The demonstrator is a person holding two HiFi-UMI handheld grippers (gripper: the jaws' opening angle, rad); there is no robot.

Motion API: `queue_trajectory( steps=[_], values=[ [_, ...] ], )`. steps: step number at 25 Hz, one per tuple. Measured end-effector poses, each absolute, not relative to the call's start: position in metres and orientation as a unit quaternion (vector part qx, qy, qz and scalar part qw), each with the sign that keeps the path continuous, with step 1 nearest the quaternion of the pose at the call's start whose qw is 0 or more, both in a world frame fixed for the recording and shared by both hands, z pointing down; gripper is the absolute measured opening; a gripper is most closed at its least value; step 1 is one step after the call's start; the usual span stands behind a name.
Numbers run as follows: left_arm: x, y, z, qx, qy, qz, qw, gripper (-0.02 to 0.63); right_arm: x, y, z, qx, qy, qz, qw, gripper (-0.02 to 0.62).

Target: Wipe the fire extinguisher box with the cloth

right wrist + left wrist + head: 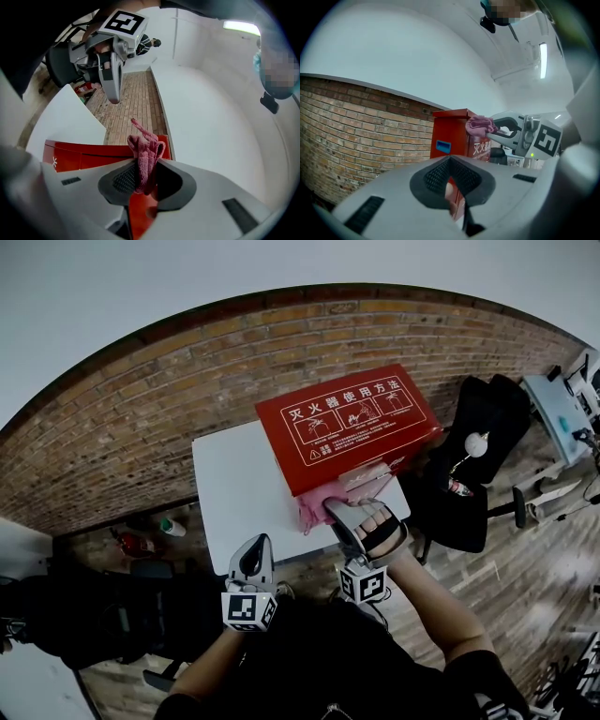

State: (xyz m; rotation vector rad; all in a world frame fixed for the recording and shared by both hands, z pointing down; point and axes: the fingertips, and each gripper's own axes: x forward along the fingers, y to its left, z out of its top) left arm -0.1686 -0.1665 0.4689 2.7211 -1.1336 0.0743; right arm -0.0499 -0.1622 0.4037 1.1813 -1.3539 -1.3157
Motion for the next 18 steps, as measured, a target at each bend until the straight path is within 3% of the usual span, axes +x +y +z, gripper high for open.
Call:
queue_trajectory(
  steps=[18],
  values=[
    [-0.189,-0.153,0.477,0.892,-0.441,0.03,0.099,0.034,-0.051,-0.166,0.431,0.446,-0.552,-0.547,0.444,0.101]
  ],
)
